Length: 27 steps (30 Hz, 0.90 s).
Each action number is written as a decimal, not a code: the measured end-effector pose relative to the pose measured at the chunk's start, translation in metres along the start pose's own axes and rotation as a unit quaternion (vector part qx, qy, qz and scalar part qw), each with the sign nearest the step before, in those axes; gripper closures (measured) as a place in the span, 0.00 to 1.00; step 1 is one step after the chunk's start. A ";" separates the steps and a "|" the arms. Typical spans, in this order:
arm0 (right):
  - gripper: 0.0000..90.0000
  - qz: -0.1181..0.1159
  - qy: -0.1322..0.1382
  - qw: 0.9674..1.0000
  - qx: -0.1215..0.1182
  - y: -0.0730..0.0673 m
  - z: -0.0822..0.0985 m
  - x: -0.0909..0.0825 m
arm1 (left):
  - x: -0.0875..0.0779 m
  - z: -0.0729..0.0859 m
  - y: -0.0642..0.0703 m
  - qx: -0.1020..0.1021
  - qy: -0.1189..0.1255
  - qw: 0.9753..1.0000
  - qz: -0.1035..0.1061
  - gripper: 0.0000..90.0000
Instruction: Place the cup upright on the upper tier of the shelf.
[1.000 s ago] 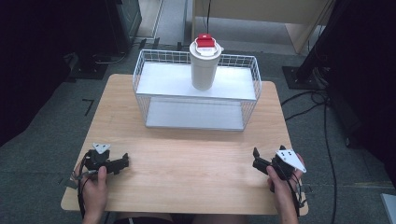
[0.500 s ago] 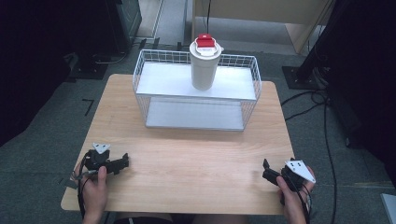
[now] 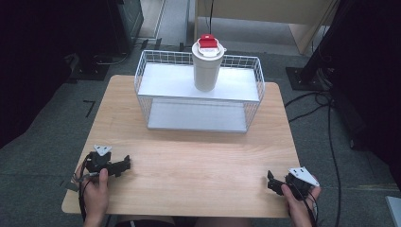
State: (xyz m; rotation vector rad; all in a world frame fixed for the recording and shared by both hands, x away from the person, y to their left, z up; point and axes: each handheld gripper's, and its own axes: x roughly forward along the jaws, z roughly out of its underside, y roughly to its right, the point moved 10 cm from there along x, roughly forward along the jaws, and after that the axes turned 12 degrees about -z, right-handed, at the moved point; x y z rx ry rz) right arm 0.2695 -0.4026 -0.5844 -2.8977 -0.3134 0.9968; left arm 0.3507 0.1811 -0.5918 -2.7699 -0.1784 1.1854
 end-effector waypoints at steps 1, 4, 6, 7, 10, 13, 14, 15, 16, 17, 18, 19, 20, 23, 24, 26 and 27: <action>0.00 -0.001 -0.017 1.000 0.001 0.001 0.003 0.001 | 0.000 0.000 0.000 0.000 0.000 1.000 0.000 0.00; 0.00 -0.011 -0.047 0.999 -0.004 0.000 0.011 0.003 | 0.000 0.000 0.000 0.000 0.000 1.000 0.000 0.00; 0.00 -0.032 -0.059 0.998 0.000 -0.004 0.014 0.003 | 0.000 0.000 0.000 0.000 0.000 1.000 0.000 0.00; 0.00 -0.035 -0.060 0.998 0.002 -0.004 0.015 0.003 | 0.000 0.000 0.000 0.000 0.000 1.000 0.000 0.00; 0.00 -0.046 -0.062 0.997 -0.005 -0.007 0.016 0.001 | 0.000 0.000 0.000 0.000 0.000 1.000 0.000 0.00; 0.00 -0.051 -0.064 0.997 -0.012 -0.009 0.018 -0.001 | 0.000 0.000 0.000 0.000 0.000 1.000 0.000 0.00; 0.00 -0.051 -0.064 0.997 -0.012 -0.010 0.019 -0.001 | 0.000 0.000 0.000 0.000 0.000 1.000 0.000 0.00; 0.00 -0.051 -0.064 0.997 -0.012 -0.010 0.019 -0.001 | 0.000 0.000 0.000 0.000 0.000 1.000 0.000 0.00; 0.00 -0.051 -0.064 0.997 -0.011 -0.010 0.019 -0.002 | 0.000 0.000 0.000 0.000 0.000 1.000 0.000 0.00; 0.00 -0.052 -0.064 0.997 -0.011 -0.010 0.019 -0.002 | 0.000 0.000 0.000 0.000 0.000 1.000 0.000 0.00; 0.00 -0.053 -0.063 0.996 -0.014 -0.009 0.019 -0.002 | 0.000 0.000 0.000 0.000 0.000 1.000 0.000 0.00; 0.00 -0.054 -0.060 0.997 -0.013 -0.009 0.020 -0.003 | 0.000 0.000 0.000 0.000 0.000 1.000 0.000 0.00; 0.00 -0.053 -0.056 0.997 -0.013 -0.008 0.020 -0.004 | 0.000 0.000 0.000 0.000 0.000 1.000 0.000 0.00; 0.00 -0.043 -0.051 0.998 -0.006 -0.005 0.021 -0.005 | 0.000 0.000 0.000 0.000 0.000 1.000 0.000 0.00; 0.00 -0.043 -0.051 0.998 -0.006 -0.005 0.021 -0.005 | 0.000 0.000 0.000 0.000 0.000 1.000 0.000 0.00; 0.00 -0.043 -0.051 0.998 -0.006 -0.005 0.021 -0.005 | 0.000 0.000 0.000 0.000 0.000 1.000 0.000 0.00; 0.00 -0.043 -0.052 0.998 -0.005 -0.005 0.021 -0.005 | 0.000 0.000 0.000 0.000 0.000 1.000 0.000 0.00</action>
